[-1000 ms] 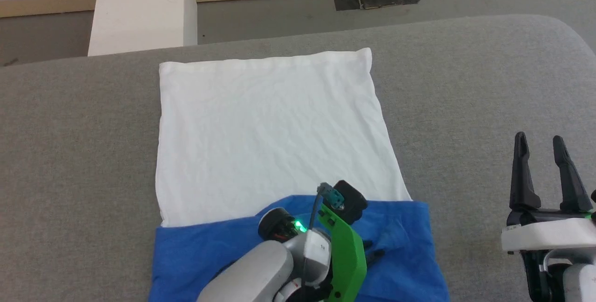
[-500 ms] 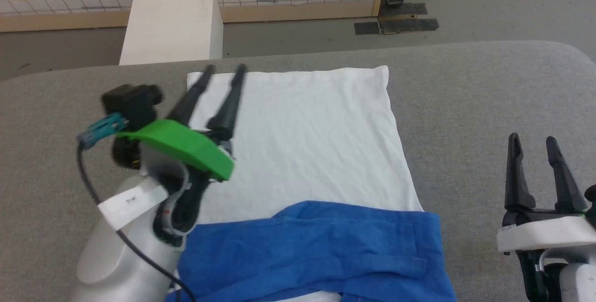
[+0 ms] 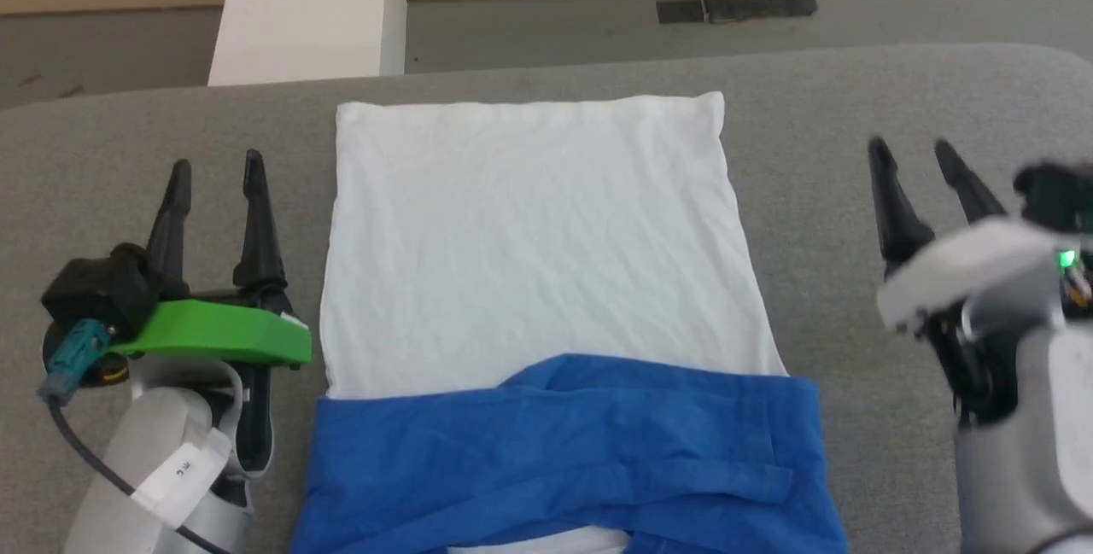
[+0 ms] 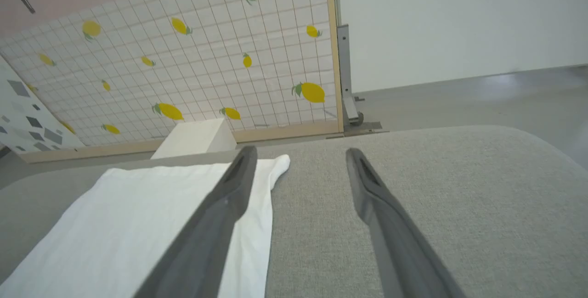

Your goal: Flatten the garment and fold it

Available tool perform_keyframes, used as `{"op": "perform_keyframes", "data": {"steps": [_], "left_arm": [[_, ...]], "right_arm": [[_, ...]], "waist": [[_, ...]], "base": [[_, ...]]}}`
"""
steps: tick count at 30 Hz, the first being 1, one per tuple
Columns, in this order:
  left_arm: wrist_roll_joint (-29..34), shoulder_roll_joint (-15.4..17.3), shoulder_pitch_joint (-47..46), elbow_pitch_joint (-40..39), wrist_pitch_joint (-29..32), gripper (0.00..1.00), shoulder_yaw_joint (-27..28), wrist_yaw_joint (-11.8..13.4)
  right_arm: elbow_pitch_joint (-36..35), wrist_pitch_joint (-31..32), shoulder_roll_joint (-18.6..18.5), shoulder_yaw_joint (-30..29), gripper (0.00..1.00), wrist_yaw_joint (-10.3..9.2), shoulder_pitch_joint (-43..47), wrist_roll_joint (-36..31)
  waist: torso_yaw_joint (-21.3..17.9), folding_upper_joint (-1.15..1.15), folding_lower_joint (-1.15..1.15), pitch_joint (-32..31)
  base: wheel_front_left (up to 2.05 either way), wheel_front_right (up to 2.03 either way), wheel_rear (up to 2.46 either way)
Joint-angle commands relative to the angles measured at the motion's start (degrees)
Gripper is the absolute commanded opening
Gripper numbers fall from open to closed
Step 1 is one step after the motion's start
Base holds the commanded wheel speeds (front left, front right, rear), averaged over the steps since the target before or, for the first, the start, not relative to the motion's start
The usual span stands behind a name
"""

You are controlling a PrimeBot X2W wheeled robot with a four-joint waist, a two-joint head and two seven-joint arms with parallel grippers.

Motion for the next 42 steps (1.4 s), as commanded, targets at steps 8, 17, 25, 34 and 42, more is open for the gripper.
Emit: {"op": "perform_keyframes", "data": {"steps": [8, 17, 25, 34, 42], "left_arm": [[1.29, -0.62, -2.23, -7.24, -0.44, 1.0, 1.56, -0.79], [1.2, -0.37, -6.48, -9.86, 0.51, 1.0, 0.46, -1.9], [0.86, 0.16, -7.87, -10.97, 1.57, 1.0, 0.21, -2.07], [0.57, 2.11, -11.99, -10.63, 5.2, 1.0, -0.77, -3.42], [-2.71, 7.81, -27.77, -10.39, 21.61, 1.0, -1.08, -5.91]], "right_arm": [[10.75, 23.54, -0.91, -0.77, 1.0, -0.08, -23.81, -6.33], [18.69, 47.06, -1.25, -1.56, 1.0, -0.08, -42.53, -14.14], [20.42, 60.26, -0.33, -1.01, 1.0, -0.08, -47.66, -17.74], [18.74, 63.17, -0.06, 0.43, 0.0, -0.08, -46.63, -17.76], [16.81, 61.37, -0.11, 1.51, 0.0, -0.08, -47.54, -17.38]], "waist": [[3.39, 0.0, 0.0, 13.98], [7.57, 0.0, 0.0, 23.35], [9.02, 0.0, 0.0, 27.75], [8.74, 0.0, 0.0, 29.22], [6.98, 0.0, 0.0, 28.73]], "base": [[0.0, 0.0, 0.0], [0.0, 0.0, 0.0], [0.0, 0.0, 0.0], [0.0, 0.0, 0.0], [0.0, 0.0, 0.0]]}}
